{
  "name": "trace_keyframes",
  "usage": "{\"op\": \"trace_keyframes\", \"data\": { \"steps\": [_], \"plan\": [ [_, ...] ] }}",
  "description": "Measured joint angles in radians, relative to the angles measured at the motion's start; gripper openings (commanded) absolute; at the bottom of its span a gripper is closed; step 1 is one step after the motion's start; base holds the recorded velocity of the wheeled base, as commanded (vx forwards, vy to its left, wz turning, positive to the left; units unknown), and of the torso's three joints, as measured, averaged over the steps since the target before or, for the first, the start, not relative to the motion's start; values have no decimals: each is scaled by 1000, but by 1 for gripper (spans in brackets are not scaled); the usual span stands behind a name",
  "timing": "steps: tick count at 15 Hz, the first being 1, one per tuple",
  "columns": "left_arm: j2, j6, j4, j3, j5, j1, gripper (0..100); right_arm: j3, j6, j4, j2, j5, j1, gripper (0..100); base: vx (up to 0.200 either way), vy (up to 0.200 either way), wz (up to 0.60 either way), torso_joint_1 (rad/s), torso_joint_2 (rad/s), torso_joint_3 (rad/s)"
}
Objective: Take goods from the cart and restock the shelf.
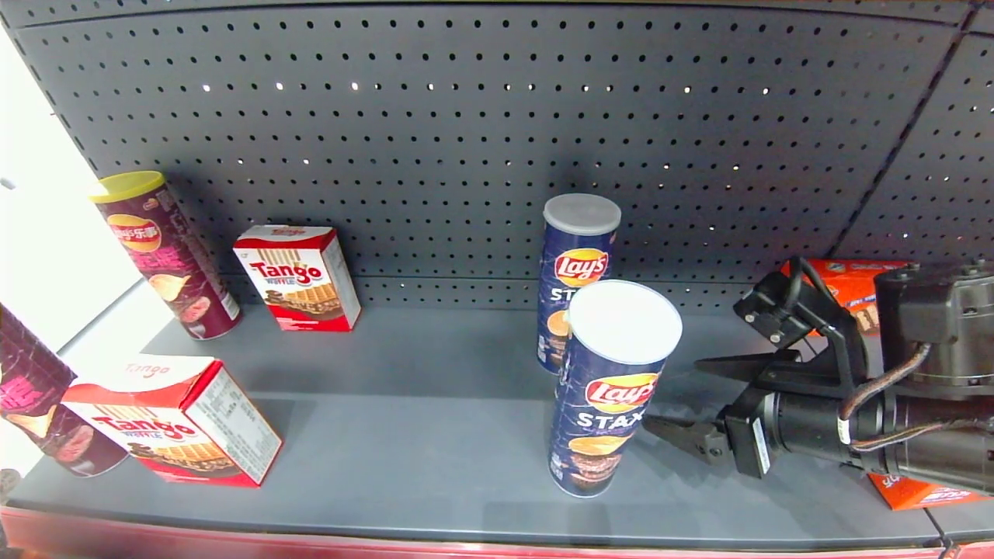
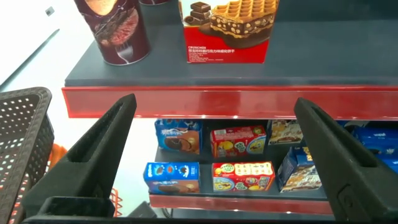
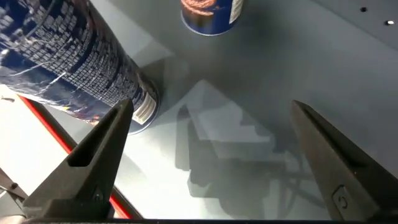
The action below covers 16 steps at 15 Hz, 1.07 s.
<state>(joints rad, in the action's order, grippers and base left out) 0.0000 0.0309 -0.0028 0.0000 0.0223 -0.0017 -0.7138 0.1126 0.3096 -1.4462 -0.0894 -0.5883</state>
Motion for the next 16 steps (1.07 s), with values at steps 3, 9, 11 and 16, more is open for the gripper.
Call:
{"op": "trace_keyframes", "data": {
  "steps": [3,9,11,16],
  "plan": [
    [0,0,0,0,0,0,100,0,1,0,-7,0,-24,100,0,0,0,0,0,0],
    [0,-1,0,0,0,0,100,2,1,0,-6,1,-20,100,0,0,0,0,0,0],
    [0,-2,0,0,0,0,100,-7,1,0,-12,1,-25,100,0,0,0,0,0,0],
    [0,-2,0,0,0,0,100,-26,1,0,-29,1,-31,100,0,0,0,0,0,0]
  ]
}}
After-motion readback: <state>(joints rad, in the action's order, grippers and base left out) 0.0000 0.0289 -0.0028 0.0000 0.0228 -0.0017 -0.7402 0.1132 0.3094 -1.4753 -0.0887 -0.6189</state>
